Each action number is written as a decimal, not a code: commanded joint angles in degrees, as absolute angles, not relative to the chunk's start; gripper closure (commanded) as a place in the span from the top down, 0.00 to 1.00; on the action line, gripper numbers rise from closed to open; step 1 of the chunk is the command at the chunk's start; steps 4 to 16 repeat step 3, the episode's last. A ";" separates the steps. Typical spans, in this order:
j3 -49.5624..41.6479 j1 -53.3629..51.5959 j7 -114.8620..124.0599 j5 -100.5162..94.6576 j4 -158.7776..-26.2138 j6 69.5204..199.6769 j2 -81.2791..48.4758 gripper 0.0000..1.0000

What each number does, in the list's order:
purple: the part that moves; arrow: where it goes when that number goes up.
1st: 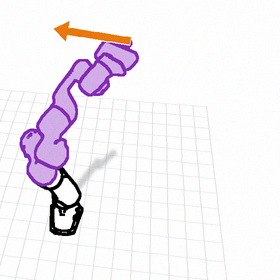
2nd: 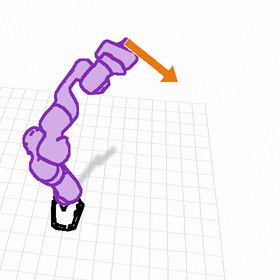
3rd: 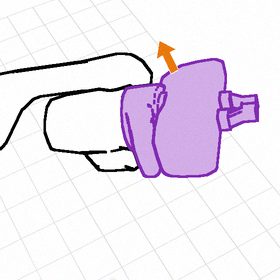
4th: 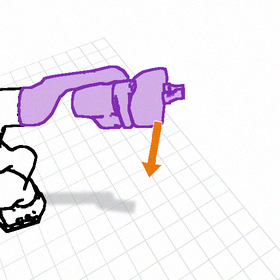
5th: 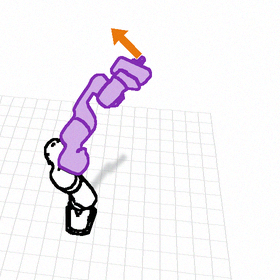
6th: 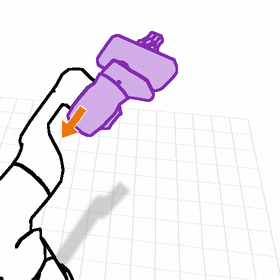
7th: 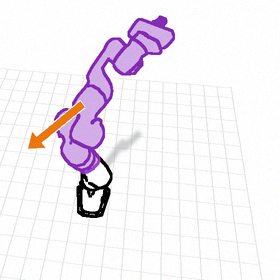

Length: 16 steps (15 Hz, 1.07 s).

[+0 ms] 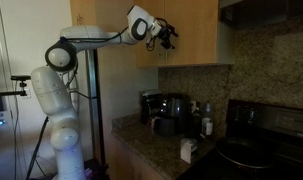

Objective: Close the cupboard door

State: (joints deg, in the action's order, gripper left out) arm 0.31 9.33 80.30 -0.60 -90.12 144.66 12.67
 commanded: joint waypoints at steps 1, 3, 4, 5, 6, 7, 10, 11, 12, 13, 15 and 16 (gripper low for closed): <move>-1.94 11.41 76.63 -4.19 -93.17 130.54 21.18 1.00; -5.71 10.02 69.61 0.53 -93.35 119.86 25.07 1.00; -5.71 10.02 69.61 0.53 -93.35 119.86 25.07 1.00; -5.71 10.02 69.61 0.53 -93.35 119.86 25.07 1.00; -5.71 10.02 69.61 0.53 -93.35 119.86 25.07 1.00; -5.71 10.02 69.61 0.53 -93.35 119.86 25.07 1.00; -5.71 10.02 69.61 0.53 -93.35 119.86 25.07 1.00; -5.71 10.02 69.61 0.53 -93.35 119.86 25.07 1.00; -5.71 10.02 69.61 0.53 -93.35 119.86 25.07 1.00; -5.71 10.02 69.61 0.53 -93.35 119.86 25.07 1.00; -5.71 10.02 69.61 0.53 -93.35 119.86 25.07 1.00; -5.71 10.02 69.61 0.53 -93.35 119.86 25.07 1.00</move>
